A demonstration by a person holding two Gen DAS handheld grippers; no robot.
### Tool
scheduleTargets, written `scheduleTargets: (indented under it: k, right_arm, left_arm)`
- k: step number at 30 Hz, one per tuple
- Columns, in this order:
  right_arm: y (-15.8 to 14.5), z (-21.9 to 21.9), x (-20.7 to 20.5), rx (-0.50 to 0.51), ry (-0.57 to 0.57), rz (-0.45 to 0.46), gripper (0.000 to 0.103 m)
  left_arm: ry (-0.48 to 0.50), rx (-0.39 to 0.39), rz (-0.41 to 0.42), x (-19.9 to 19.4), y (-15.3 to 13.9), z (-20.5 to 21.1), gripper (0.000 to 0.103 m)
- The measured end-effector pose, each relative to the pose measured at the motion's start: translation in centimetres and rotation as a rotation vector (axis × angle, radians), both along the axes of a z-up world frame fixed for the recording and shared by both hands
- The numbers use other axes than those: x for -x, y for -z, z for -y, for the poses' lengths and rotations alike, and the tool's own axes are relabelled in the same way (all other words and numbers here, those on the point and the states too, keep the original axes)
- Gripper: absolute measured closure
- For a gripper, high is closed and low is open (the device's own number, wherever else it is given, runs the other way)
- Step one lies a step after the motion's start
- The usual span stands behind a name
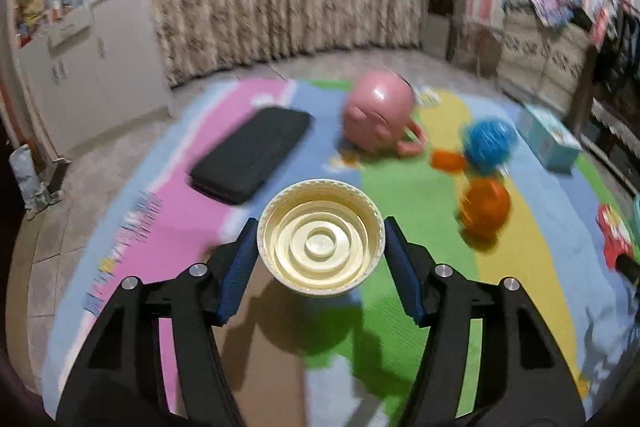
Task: Collect trash
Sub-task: 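Grasp the cream bowl with the left tool while the right tool grasps the orange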
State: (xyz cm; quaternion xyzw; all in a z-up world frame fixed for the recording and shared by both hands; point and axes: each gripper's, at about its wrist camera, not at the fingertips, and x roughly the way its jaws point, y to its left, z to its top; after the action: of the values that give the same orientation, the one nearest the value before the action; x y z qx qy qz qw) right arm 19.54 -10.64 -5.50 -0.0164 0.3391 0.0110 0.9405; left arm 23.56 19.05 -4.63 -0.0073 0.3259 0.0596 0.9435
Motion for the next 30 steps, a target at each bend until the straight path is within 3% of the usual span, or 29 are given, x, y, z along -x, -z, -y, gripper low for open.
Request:
scheduleTargets:
  k: [3,8,15,19,20,26,30]
  right_arm:
    - [0.3,-2.4,-1.1,-0.03,-0.039,-0.012,0.004]
    - [0.2,-6.6,-4.0,-0.06,-0.085,-0.024,0.005]
    - [1.5,-10.1,-8.1,-0.102,-0.13,-0.105,0.005]
    - [2.3,-12.0,-9.8,-0.075,-0.16,-0.128,0.006]
    - [2.5,-12.4,-10.0,-0.069,-0.169,-0.129,0.009]
    - [3.4,-13.8,-11.1,-0.054,-0.236,-0.185,0.057]
    - [2.8,-13.9,-10.6,-0.06,-0.247,-0.158,0.068]
  left_arm:
    - [-0.071,-0.043,0.051,0.6,-0.3,-1.7,0.042]
    - [-0.155,-0.043,0.113,1.5,-0.4,-4.2,0.042]
    - [-0.197,0.023,0.125,1.3,-0.1,-5.8,0.042]
    - [-0.201,0.024,0.112,1.0,0.2,-5.8,0.042]
    - [-0.2,0.024,0.111,1.0,0.2,-5.8,0.042]
    - [-0.209,0.059,0.104,1.0,0.5,-6.4,0.042]
    - [-0.215,0.066,0.097,0.9,0.5,-6.6,0.042]
